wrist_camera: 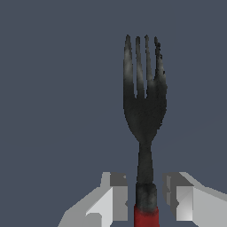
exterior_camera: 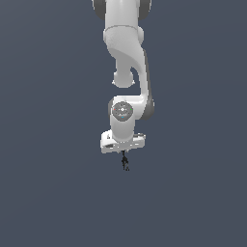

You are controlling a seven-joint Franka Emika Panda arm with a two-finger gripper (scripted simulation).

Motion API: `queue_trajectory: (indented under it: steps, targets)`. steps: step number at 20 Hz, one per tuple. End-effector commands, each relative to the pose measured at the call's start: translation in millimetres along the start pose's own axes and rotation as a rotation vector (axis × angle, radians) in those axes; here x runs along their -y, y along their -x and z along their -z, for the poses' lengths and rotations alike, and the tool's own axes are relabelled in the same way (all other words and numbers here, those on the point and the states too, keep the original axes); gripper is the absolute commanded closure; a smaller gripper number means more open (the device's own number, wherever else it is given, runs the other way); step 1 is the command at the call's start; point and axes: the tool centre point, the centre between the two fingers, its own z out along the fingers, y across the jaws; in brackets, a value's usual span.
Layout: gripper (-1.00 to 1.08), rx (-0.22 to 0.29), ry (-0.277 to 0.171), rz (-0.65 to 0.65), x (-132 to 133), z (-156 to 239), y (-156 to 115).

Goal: Pick up the object and move it to a goal position.

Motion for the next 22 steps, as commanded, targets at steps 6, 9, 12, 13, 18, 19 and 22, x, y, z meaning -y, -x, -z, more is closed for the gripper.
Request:
queue_trajectory:
  steps: [6, 9, 12, 13, 18, 19, 22]
  targets:
    - [1.08, -0.001, 0.001, 0.000, 20.4, 37.3, 32.9]
    - [1.08, -0.001, 0.001, 0.000, 30.4, 55.4, 48.9]
    - [1.08, 0.000, 0.001, 0.000, 40.4, 73.5, 64.9]
    - [1.08, 0.000, 0.001, 0.000, 43.7, 79.6, 70.2]
    - [1.08, 0.000, 0.001, -0.001, 59.8, 109.3, 95.4]
    - [1.08, 0.000, 0.001, -0.001, 62.7, 114.6, 99.9]
    - [1.08, 0.000, 0.001, -0.001, 70.5, 129.1, 111.6]
